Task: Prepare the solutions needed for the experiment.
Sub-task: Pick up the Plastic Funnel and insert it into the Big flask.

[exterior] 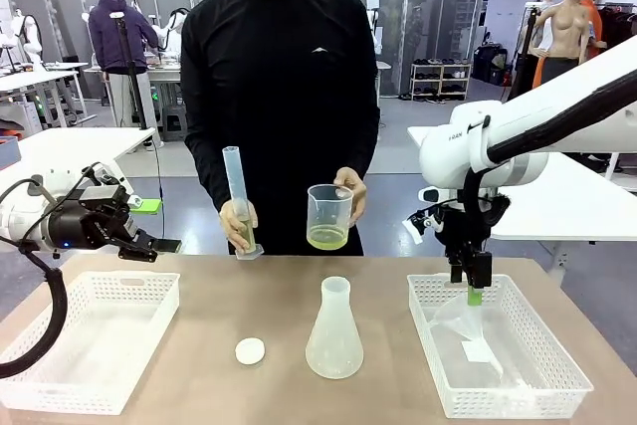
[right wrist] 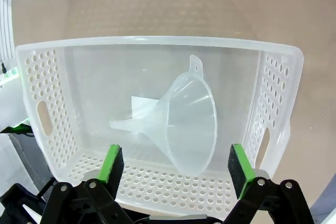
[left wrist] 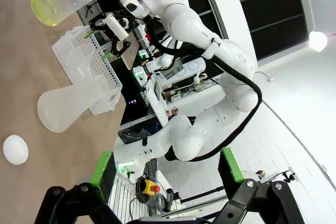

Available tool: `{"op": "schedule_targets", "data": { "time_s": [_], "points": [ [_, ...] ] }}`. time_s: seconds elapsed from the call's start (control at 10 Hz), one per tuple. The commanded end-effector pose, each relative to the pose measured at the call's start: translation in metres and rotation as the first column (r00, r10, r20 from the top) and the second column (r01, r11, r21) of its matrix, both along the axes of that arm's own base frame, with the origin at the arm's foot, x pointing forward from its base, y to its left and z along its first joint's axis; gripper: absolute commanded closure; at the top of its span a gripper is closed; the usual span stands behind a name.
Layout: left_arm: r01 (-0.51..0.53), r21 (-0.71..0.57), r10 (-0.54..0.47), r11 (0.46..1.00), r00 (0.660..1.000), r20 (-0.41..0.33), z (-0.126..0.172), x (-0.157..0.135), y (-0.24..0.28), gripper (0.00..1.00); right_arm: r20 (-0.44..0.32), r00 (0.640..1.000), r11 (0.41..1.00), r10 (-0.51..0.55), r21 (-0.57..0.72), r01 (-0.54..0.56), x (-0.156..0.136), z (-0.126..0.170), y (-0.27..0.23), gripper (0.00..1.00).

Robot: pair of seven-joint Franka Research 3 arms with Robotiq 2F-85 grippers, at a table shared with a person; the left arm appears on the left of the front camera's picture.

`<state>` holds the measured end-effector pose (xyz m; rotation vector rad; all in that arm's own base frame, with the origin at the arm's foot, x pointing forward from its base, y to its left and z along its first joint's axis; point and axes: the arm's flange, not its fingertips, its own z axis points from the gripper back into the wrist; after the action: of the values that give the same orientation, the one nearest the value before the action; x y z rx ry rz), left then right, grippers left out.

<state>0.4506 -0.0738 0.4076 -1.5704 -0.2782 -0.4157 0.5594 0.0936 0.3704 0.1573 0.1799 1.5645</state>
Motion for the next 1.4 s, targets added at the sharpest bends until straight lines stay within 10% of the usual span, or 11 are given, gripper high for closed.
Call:
{"op": "schedule_targets", "data": {
  "time_s": [0.0, 0.8, 1.3],
  "points": [
    [-0.005, 0.005, 0.005, 1.0, 1.0, 0.003, 0.001, -0.003, -0.001, 0.0, -0.066, 0.997, 0.999, 0.041, 0.027, -0.039, 0.016, -0.004, -0.002, 0.0],
    [-0.005, 0.005, 0.005, 1.0, 1.0, 0.003, 0.001, -0.003, -0.001, 0.0, -0.21, 0.97, 0.992, 0.119, 0.068, -0.107, 0.019, -0.031, -0.001, 0.0],
    [-0.005, 0.005, 0.005, 1.0, 1.0, 0.003, 0.001, -0.003, -0.001, 0.0, -0.204, 0.974, 0.995, 0.101, 0.04, -0.095, 0.022, -0.033, -0.001, 0.55]
  ]
}}
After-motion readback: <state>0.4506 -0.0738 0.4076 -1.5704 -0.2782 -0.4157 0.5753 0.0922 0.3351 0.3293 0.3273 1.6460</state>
